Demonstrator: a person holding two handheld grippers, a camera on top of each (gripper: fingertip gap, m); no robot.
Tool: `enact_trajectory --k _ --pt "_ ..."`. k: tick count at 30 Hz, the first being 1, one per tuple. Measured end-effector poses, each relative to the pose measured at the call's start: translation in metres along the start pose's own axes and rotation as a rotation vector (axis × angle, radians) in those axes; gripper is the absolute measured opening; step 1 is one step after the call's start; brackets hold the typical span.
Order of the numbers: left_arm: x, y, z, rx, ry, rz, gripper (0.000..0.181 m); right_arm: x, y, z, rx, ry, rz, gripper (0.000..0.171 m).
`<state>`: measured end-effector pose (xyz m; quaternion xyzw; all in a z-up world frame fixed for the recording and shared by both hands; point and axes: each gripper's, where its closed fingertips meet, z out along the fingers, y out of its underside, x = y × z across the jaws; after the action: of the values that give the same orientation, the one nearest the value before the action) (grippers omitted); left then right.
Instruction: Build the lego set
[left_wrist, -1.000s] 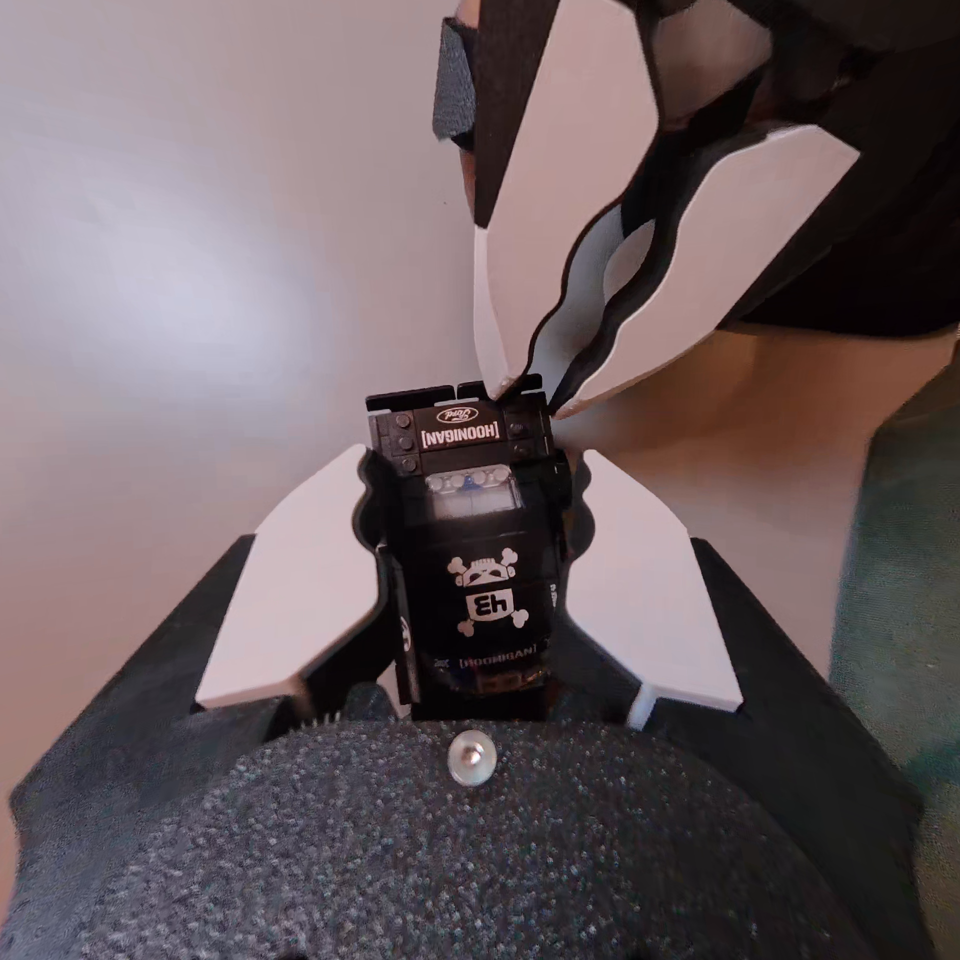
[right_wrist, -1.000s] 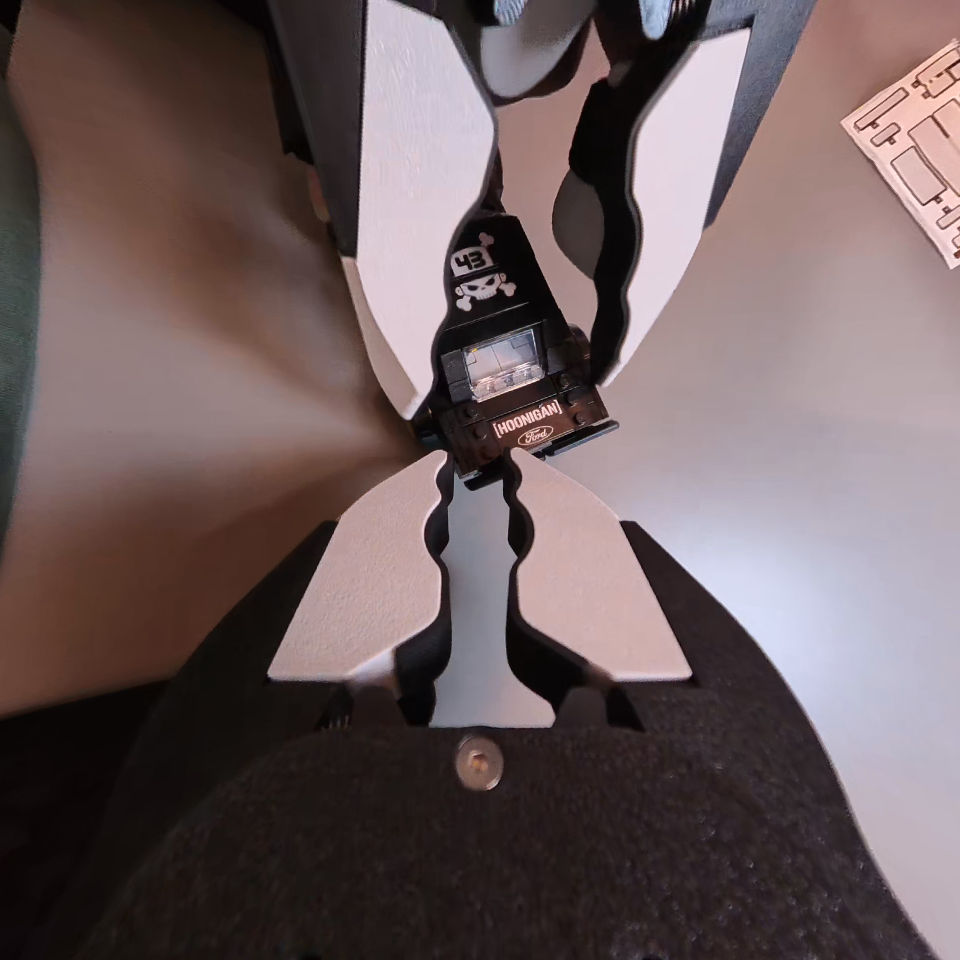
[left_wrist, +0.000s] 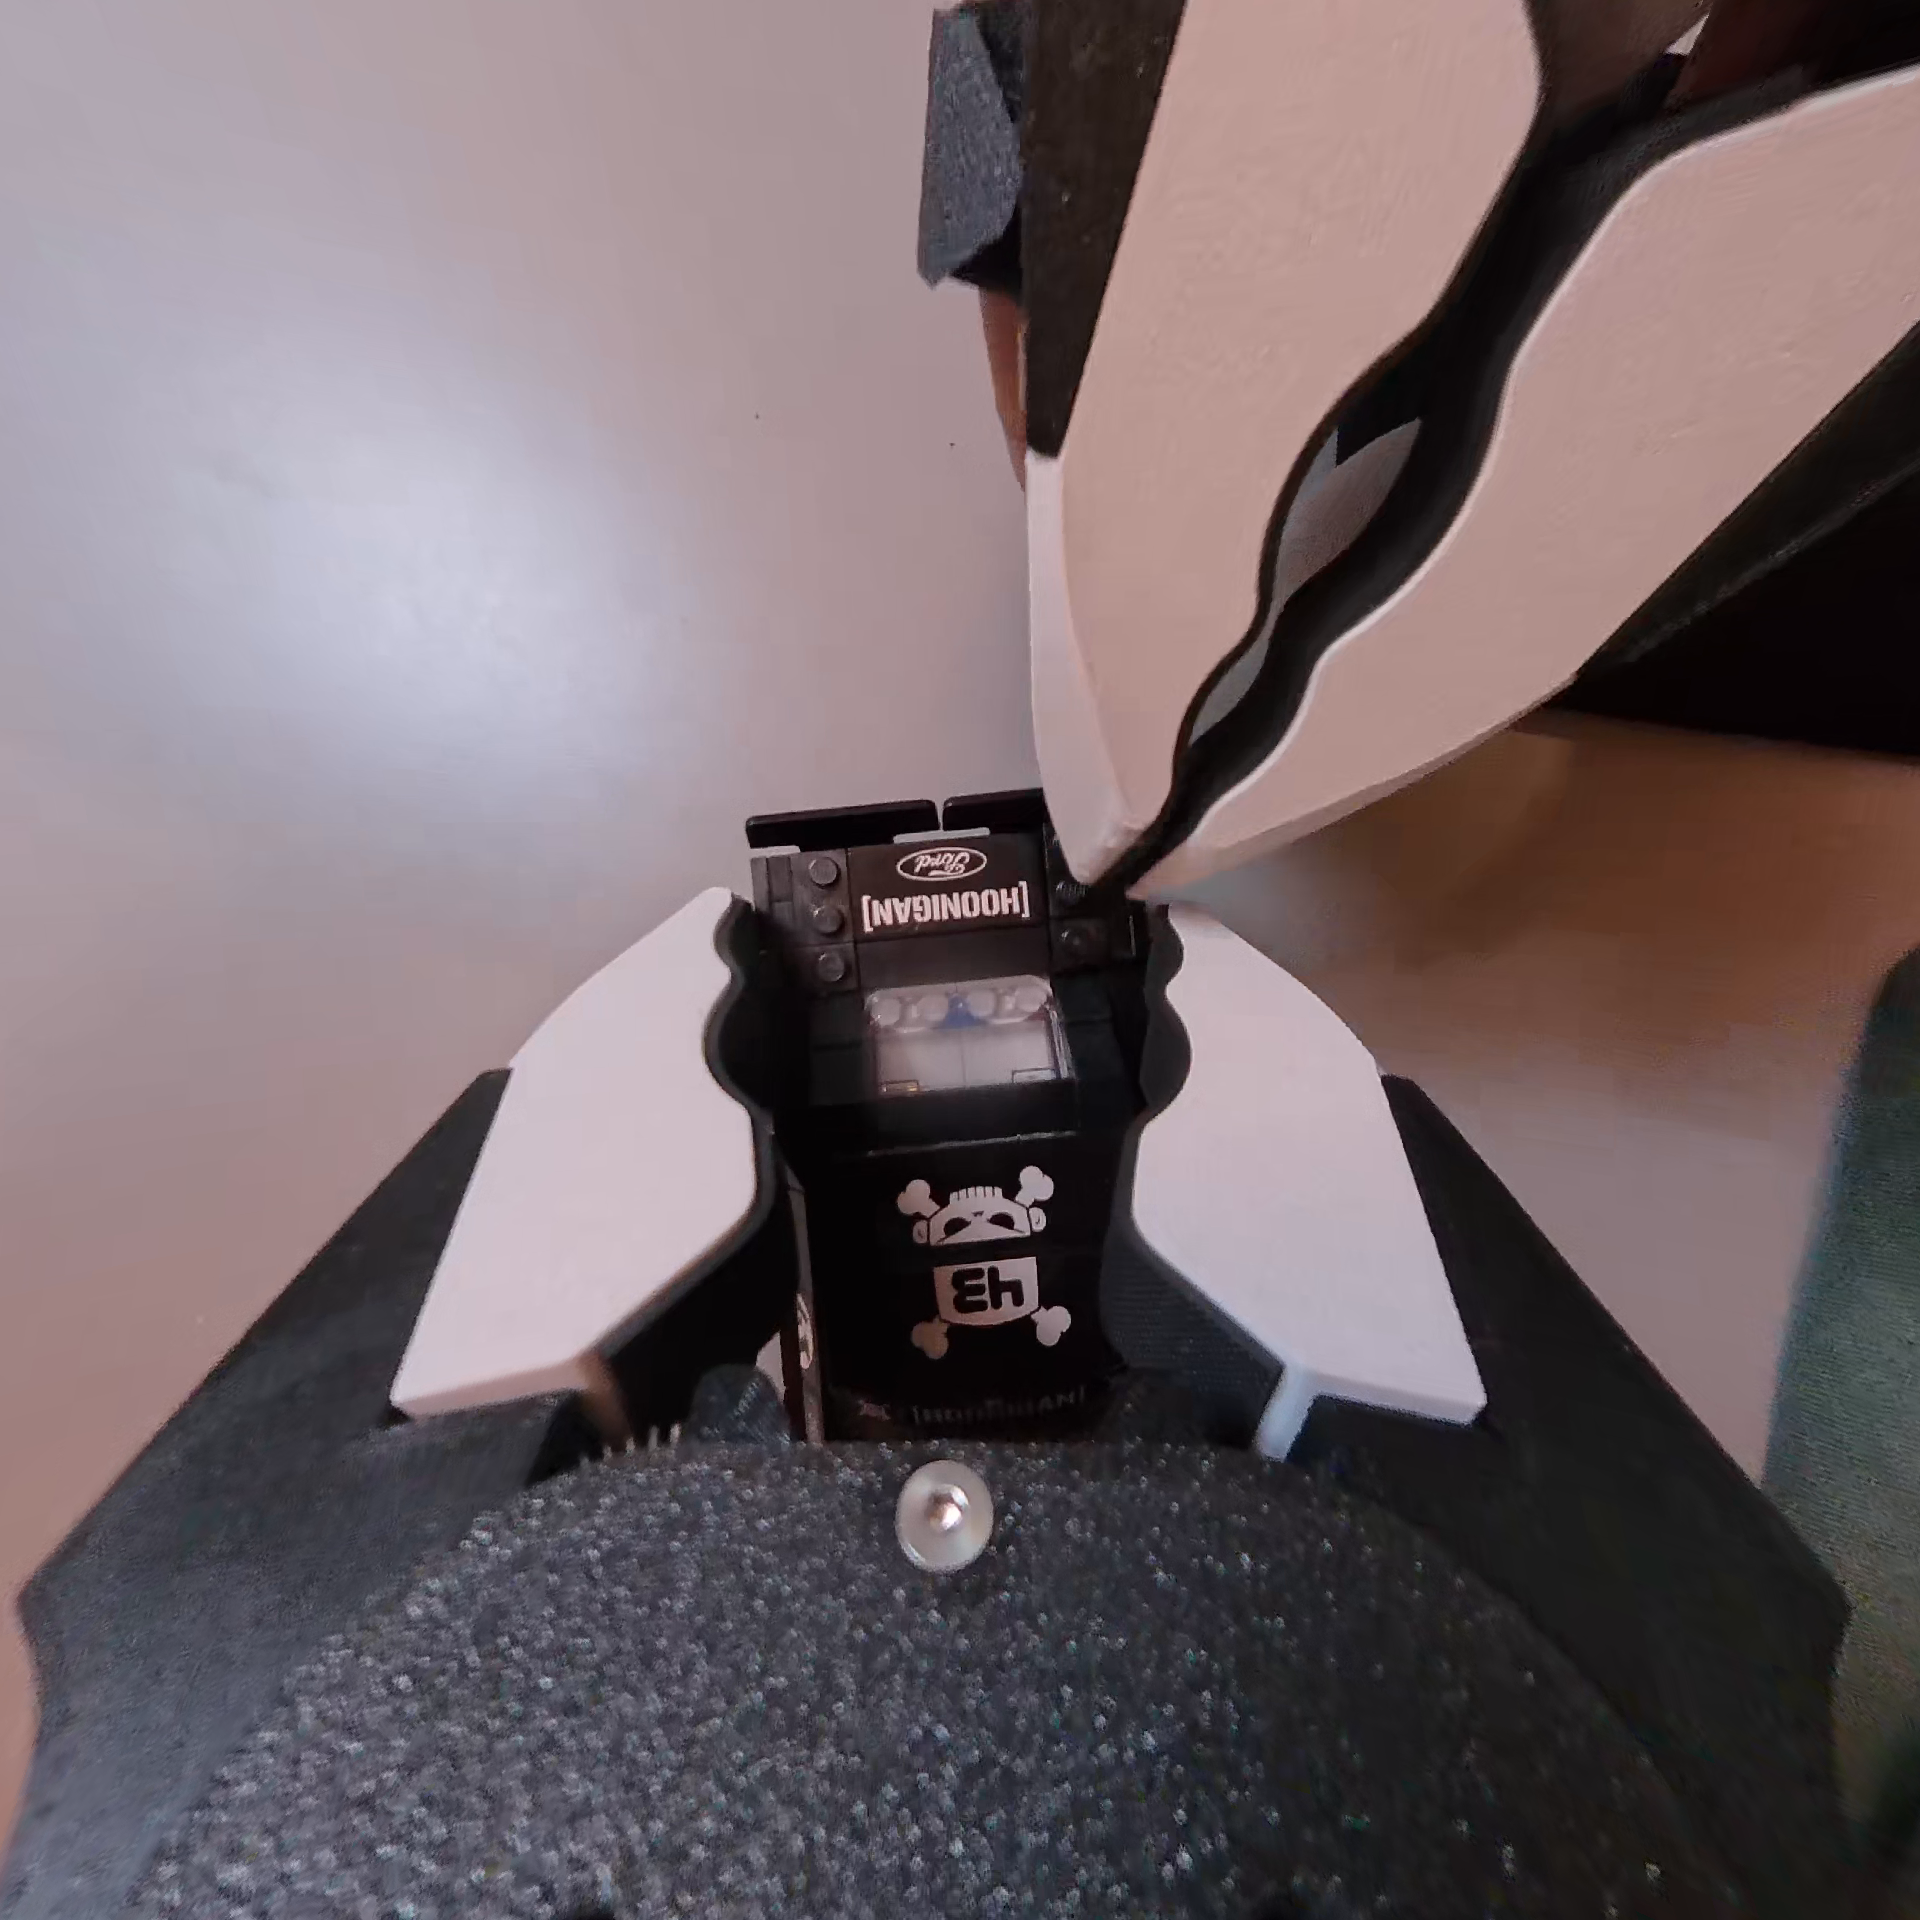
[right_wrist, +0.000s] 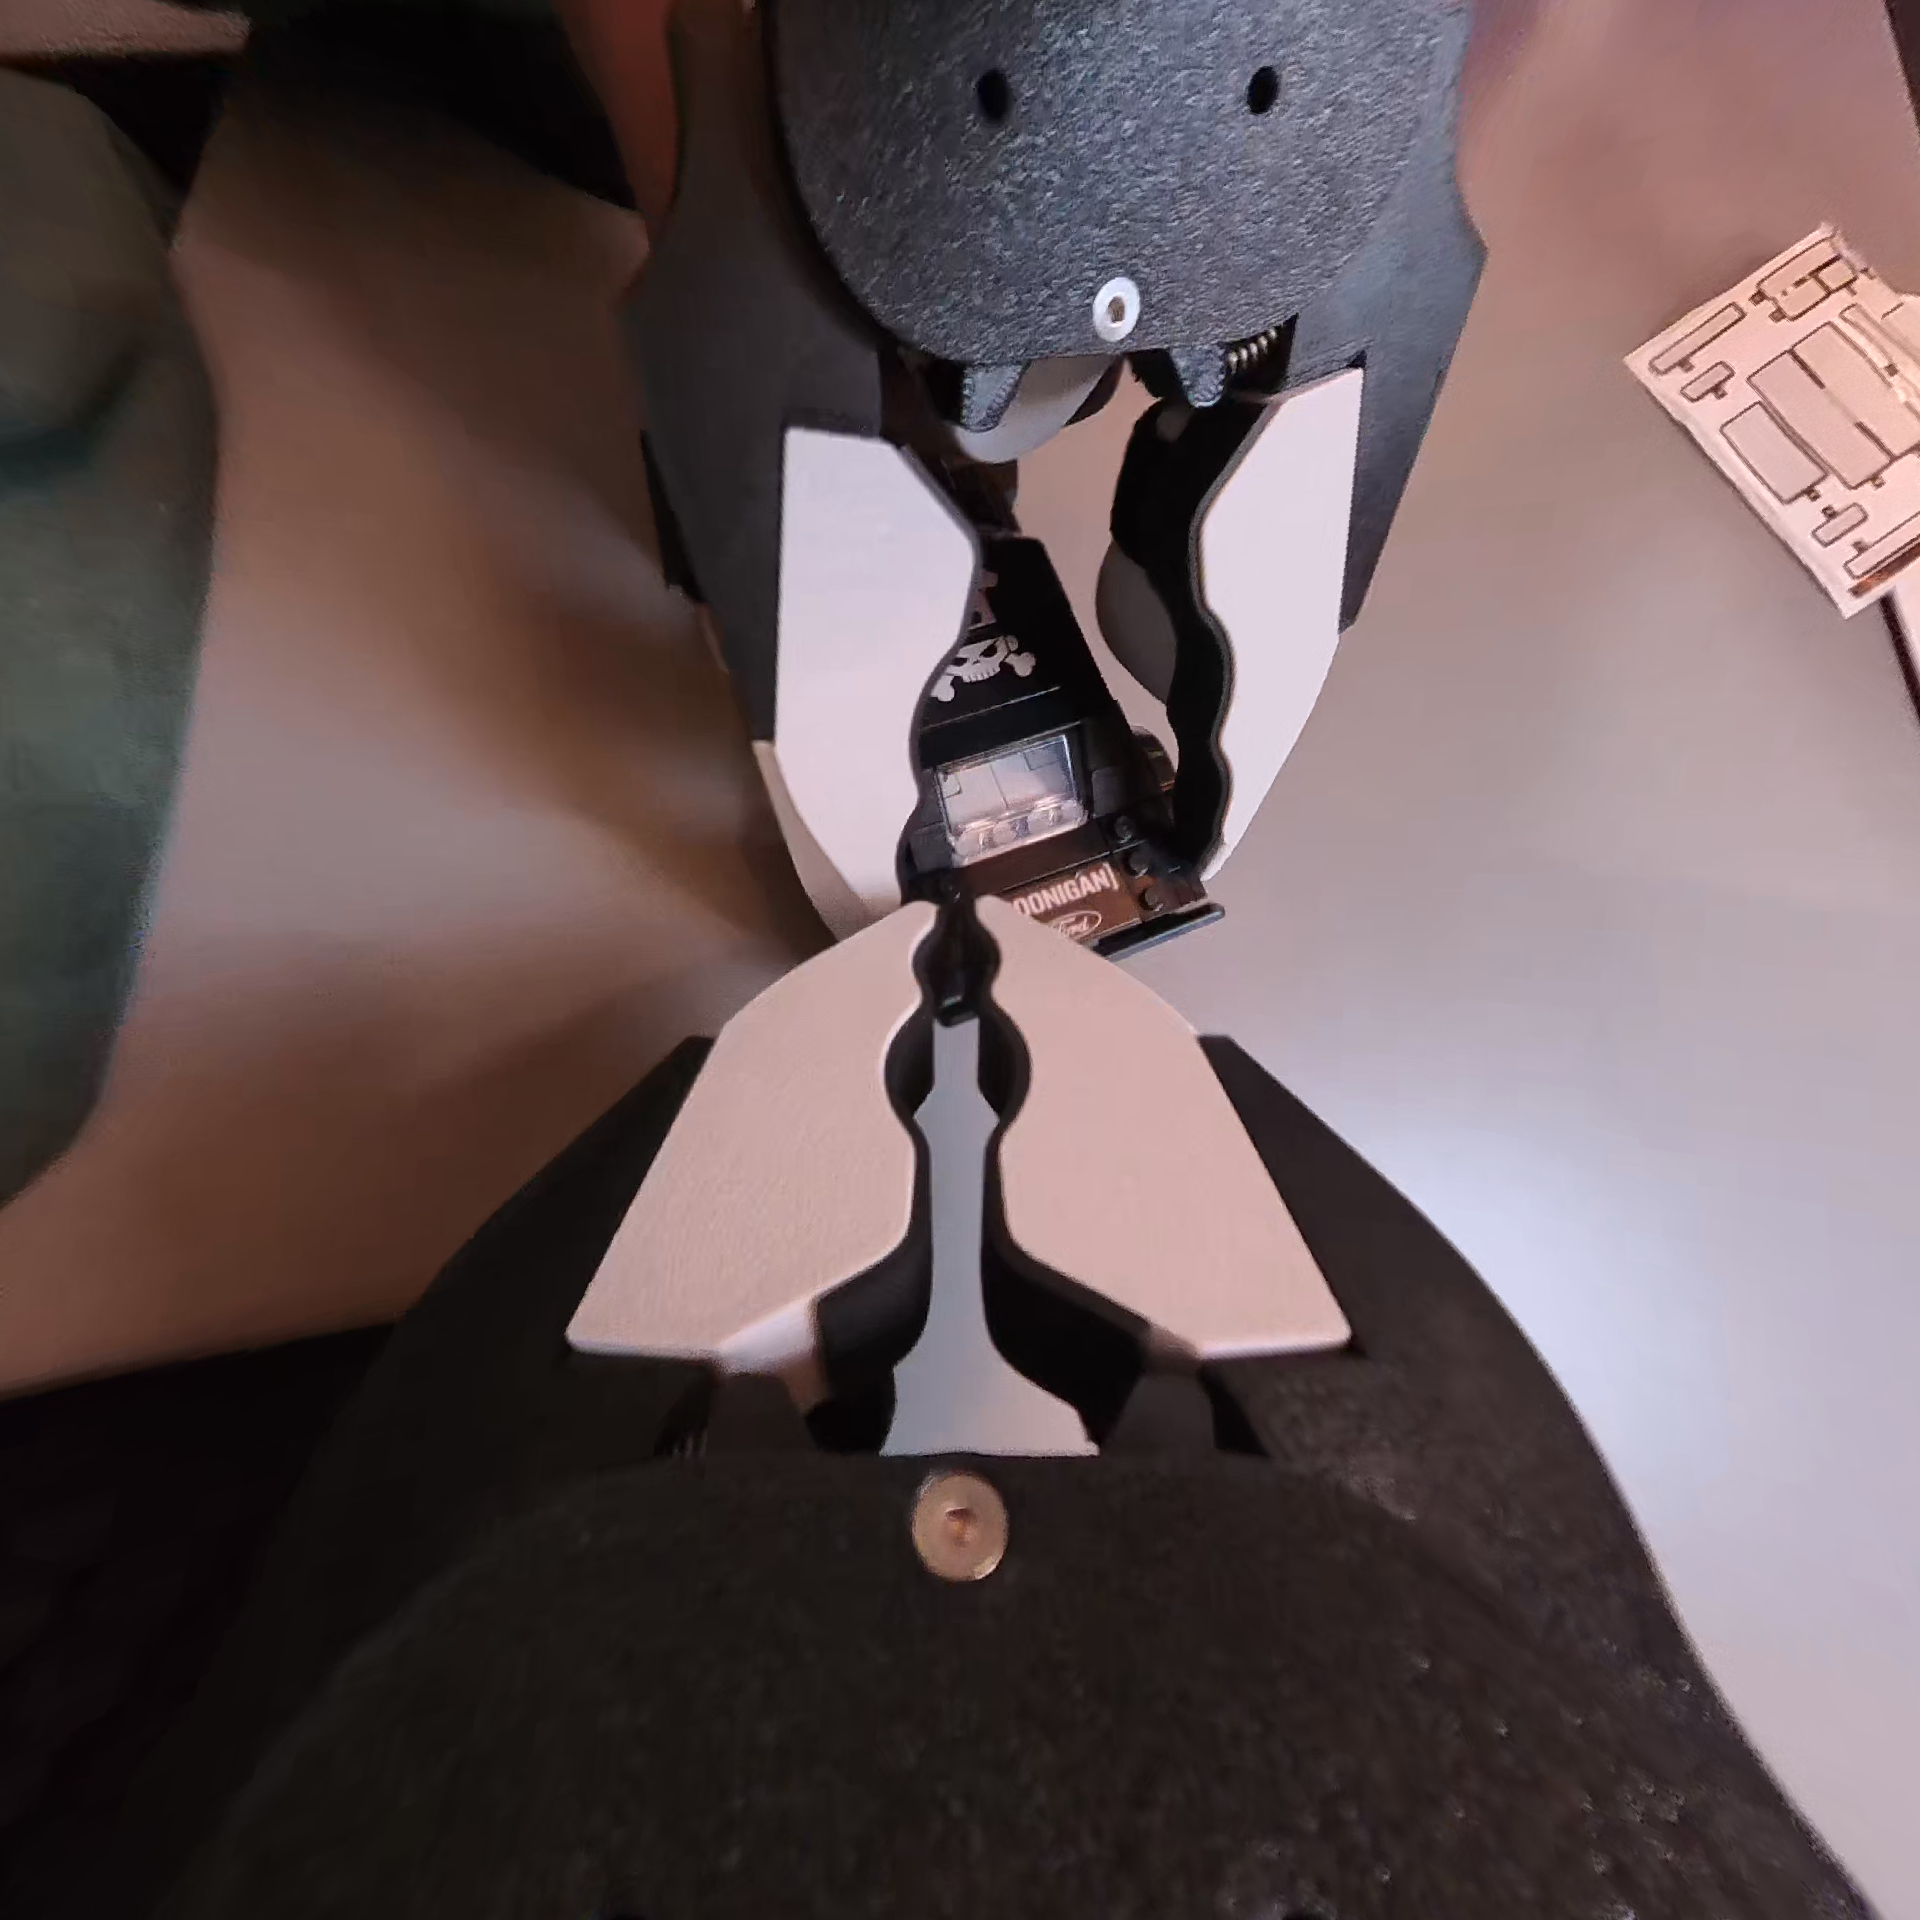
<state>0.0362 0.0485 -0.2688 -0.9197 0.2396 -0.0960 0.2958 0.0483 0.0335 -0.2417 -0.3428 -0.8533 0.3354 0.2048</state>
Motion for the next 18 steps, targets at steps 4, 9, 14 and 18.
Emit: enact_trajectory --k 4,9,14,18 --pt "-0.0002 -0.0003 0.0002 0.012 0.0 -0.001 0.072 0.001 0.0071 0.0084 -0.063 -0.035 0.038 0.0" --pt "-0.0002 0.0005 -0.0003 0.028 0.004 -0.008 0.072 0.0006 0.0079 0.0099 -0.109 -0.075 0.088 0.0" --pt "0.0002 0.0018 -0.0006 0.029 0.003 0.002 0.072 -0.0005 0.009 0.0112 -0.184 -0.12 0.166 0.0" --pt "0.0003 0.0018 -0.001 0.047 0.003 0.0 0.072 -0.0006 0.0084 0.0116 -0.223 -0.121 0.185 0.0"
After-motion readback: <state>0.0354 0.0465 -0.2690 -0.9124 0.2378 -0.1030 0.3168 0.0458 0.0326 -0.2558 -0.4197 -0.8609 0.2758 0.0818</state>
